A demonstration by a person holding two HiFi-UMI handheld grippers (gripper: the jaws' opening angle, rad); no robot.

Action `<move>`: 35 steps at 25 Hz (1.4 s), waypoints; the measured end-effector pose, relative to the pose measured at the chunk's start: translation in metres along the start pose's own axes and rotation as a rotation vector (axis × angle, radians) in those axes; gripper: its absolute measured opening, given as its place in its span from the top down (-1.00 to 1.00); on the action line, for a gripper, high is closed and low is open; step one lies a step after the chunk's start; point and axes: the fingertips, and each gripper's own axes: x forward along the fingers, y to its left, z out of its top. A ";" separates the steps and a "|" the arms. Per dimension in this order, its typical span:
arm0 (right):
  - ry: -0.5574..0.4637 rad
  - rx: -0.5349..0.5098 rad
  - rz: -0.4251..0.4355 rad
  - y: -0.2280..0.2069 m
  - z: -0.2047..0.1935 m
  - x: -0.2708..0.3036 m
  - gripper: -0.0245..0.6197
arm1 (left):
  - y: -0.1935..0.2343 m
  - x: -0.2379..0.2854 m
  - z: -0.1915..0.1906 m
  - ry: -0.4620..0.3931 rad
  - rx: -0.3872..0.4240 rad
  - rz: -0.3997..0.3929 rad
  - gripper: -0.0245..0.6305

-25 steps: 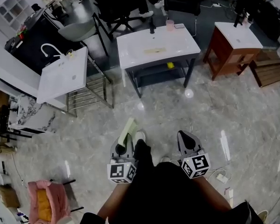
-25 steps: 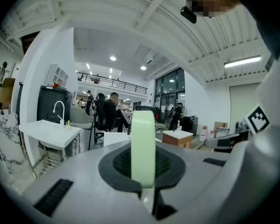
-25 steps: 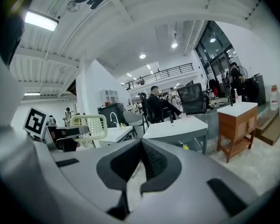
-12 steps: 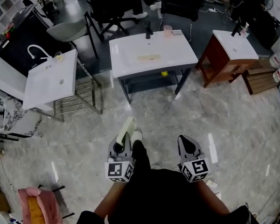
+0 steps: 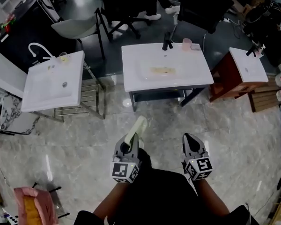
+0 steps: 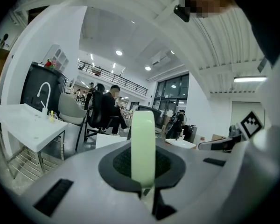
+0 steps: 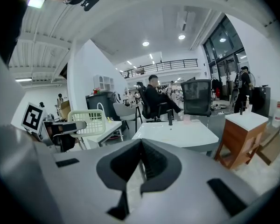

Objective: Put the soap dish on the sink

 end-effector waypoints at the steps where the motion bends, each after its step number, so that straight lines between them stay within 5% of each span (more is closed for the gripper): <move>1: 0.001 -0.002 0.002 0.002 0.007 0.013 0.93 | 0.011 0.007 0.004 0.002 -0.003 0.004 0.86; 12: 0.001 -0.066 -0.001 0.023 0.066 0.122 0.93 | 0.116 0.081 0.037 0.004 -0.038 0.021 0.86; 17: 0.023 -0.066 0.026 0.042 0.069 0.159 0.93 | 0.147 0.104 0.059 -0.039 0.073 0.005 0.86; 24: 0.083 -0.066 0.087 0.058 0.053 0.183 0.93 | 0.186 0.110 0.053 -0.014 -0.073 0.070 0.86; 35: 0.045 -0.052 0.157 0.025 0.070 0.238 0.93 | 0.175 0.158 0.046 0.026 -0.068 0.070 0.86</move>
